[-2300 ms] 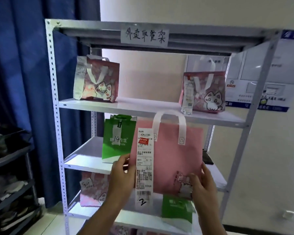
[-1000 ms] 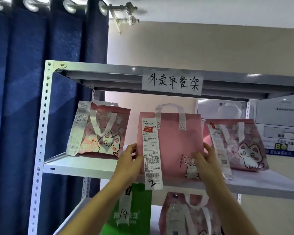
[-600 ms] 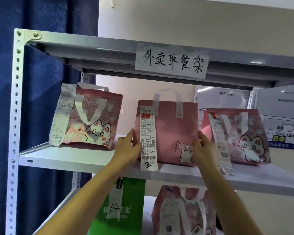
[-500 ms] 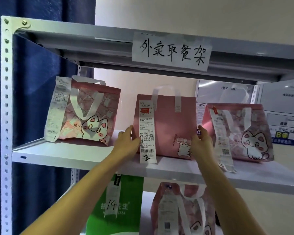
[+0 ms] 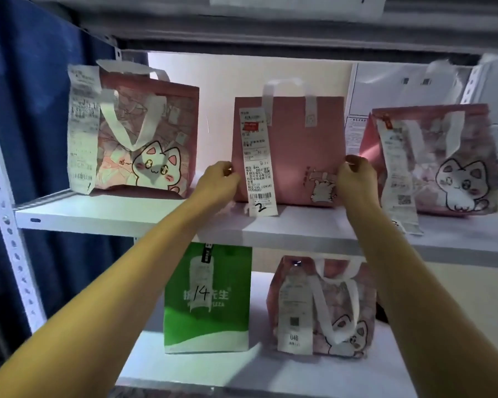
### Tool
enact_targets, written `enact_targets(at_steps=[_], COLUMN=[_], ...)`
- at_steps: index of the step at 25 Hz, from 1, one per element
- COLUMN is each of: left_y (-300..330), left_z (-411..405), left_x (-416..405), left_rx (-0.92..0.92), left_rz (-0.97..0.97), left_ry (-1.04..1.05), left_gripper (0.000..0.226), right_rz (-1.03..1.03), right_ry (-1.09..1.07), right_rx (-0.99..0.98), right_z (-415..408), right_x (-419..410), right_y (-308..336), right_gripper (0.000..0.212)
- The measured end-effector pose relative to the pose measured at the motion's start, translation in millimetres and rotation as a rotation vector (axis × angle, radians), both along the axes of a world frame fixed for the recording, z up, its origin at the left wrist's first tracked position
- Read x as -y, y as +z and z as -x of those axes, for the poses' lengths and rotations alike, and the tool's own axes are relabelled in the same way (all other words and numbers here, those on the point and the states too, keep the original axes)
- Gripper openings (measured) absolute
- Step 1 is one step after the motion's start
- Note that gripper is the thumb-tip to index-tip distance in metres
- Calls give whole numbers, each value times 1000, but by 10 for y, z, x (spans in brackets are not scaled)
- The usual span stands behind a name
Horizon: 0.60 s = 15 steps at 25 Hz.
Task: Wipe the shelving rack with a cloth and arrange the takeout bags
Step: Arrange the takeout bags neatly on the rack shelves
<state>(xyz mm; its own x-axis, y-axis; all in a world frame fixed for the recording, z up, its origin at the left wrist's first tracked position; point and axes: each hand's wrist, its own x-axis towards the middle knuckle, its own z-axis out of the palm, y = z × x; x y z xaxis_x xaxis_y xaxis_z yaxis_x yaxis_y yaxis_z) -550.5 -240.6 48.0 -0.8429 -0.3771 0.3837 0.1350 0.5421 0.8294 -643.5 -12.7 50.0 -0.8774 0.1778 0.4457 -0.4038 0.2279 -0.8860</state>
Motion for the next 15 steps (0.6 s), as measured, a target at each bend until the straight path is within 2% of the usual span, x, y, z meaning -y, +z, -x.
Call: enact_targets(at_steps=[3,6,10,15], left_y=[0,-7,-85,-356], left_z=[-60,-197,-435,-906], left_x=[29,35,54,-86], left_rx=[6,1,-39,-167], left_rz=[-20,-6,54,85], left_ry=[7,10,-10,-108], left_gripper=[30,18,42,31], right_rz=[-15,-18,-3,30], right_ry=[-25,-57,-66,-91], right_rx=[-14,-20,-57,-181], right_z=[-12,-53,-237,-716], right_x=[-1,7,-11,-105], right_y=[-8,-15,-62,-307], right_gripper=[41,41,46,34])
